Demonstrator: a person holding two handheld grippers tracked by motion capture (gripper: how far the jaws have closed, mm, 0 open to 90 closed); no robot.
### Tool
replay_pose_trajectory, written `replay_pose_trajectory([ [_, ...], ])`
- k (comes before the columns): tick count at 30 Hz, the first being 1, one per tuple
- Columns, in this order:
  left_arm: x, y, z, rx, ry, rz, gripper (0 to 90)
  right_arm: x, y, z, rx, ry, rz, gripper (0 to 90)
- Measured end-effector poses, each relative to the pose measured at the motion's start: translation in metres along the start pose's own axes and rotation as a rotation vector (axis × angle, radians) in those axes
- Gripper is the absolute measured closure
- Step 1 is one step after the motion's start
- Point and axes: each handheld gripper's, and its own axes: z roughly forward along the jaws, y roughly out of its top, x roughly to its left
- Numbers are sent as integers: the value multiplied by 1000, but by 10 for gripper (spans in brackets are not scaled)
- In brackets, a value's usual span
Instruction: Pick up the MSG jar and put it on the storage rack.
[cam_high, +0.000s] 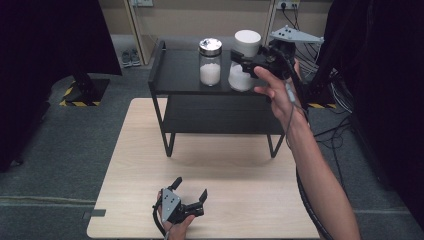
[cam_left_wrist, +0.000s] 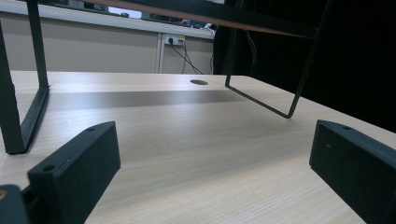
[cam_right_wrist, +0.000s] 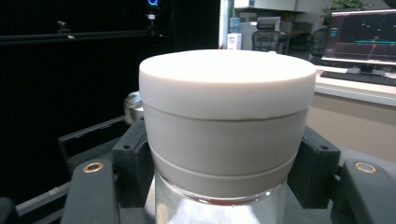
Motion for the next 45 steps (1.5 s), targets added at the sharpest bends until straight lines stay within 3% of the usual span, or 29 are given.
replay_pose_trajectory([
  [6, 0, 0, 0, -3, -1, -1, 11, -1, 2, 8, 3, -36, -12, 350],
  [21, 0, -1, 0, -5, -1, -2, 11, -3, -2, 23, -5, -71, -5, 350],
  [30, 0, -1, 0, -5, -2, -2, 11, -8, -8, 27, -9, -79, 11, 349],
  [37, 0, -1, 0, -4, -1, -2, 11, -4, -7, 25, -3, -87, -14, 343],
  [40, 0, -1, 0, -4, 0, -2, 11, 3, -5, 24, 0, -118, -40, 276],
  [42, 0, -1, 0, -4, 0, -1, 11, 3, -6, 21, -18, -117, -27, 188],
  [45, 0, -1, 0, -4, 0, 0, 12, 8, -5, 17, -32, -119, -41, 132],
])
